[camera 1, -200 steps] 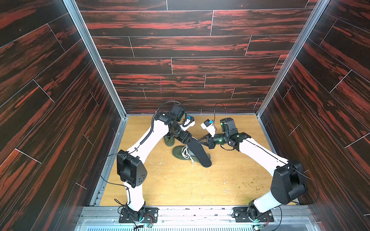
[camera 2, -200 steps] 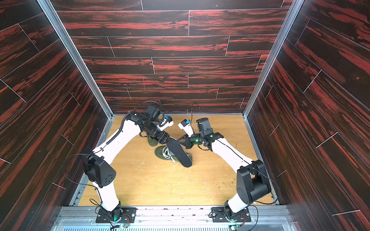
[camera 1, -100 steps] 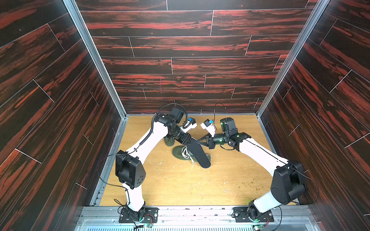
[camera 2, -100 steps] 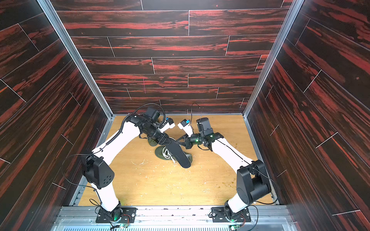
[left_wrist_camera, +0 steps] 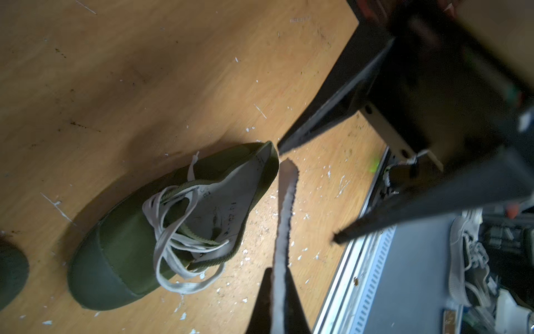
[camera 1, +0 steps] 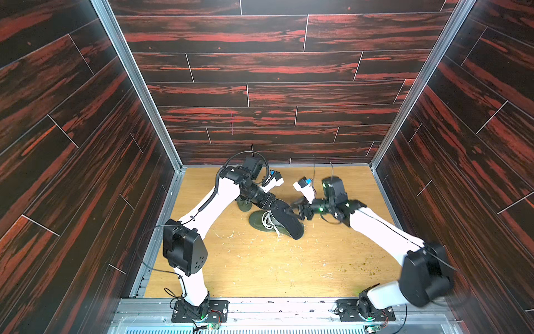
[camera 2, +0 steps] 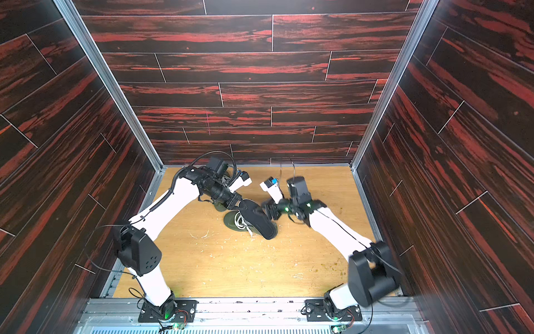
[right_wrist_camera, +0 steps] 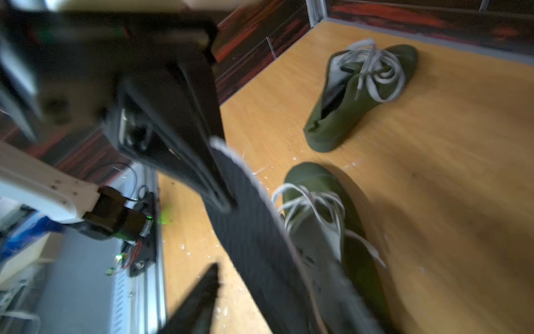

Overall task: Insert the insole into the shoe
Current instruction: Pick up the insole from the shoe.

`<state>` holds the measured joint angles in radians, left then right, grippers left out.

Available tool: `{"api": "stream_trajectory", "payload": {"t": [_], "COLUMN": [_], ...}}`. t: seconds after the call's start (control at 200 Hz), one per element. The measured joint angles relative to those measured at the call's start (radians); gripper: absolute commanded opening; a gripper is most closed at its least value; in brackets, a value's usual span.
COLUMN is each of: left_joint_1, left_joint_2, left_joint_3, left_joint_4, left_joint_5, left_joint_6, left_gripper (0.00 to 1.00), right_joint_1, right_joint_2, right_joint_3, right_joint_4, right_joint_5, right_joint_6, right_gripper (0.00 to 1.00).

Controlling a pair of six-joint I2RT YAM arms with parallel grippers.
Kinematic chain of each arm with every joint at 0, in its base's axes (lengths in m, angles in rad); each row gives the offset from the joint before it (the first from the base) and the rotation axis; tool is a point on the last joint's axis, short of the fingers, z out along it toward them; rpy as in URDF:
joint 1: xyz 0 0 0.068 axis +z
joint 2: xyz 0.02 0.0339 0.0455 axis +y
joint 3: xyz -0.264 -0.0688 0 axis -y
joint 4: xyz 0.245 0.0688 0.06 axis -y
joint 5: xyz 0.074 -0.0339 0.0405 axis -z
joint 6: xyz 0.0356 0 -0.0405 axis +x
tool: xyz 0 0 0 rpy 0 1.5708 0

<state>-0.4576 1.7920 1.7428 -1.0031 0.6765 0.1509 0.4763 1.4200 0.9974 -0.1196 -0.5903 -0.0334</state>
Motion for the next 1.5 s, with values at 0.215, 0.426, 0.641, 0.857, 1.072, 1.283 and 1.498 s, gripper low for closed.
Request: {"api": "stream_trajectory", "payload": {"t": [0.215,0.426,0.641,0.857,1.072,1.283,1.498], "left_joint_1": [0.002,-0.003,-0.026,-0.051,-0.053,-0.050,-0.050], "left_joint_2": [-0.054,-0.084,-0.086,-0.086,-0.098,-0.125,-0.145], "left_joint_3": [-0.002,-0.008,-0.007,0.010,0.009,0.005,-0.007], "left_joint_4": [0.064,0.085,0.078,0.065,0.061,0.089,0.100], "left_joint_5": [0.027,0.039,0.034,0.032,0.046,0.050,0.048], "left_joint_6": [-0.108,-0.168,-0.170,-0.143,-0.141,-0.179,-0.193], "left_gripper": [0.00,0.00,0.00,0.00,0.00,0.00,0.00], "right_joint_1": [0.080,0.230,0.249,0.250,0.235,0.230,0.230], "right_joint_2": [-0.111,-0.130,-0.127,-0.112,-0.112,-0.115,-0.115], "right_joint_3": [-0.143,-0.236,-0.221,-0.194,-0.194,-0.195,-0.195], "right_joint_4": [0.093,0.269,0.337,0.322,0.328,0.371,0.394], "right_joint_5": [0.230,0.555,0.668,0.650,0.591,0.525,0.498], "right_joint_6": [-0.074,-0.174,-0.202,-0.236,-0.241,-0.241,-0.237], "right_gripper": [0.99,0.98,0.99,0.99,0.96,0.97,0.84]}}
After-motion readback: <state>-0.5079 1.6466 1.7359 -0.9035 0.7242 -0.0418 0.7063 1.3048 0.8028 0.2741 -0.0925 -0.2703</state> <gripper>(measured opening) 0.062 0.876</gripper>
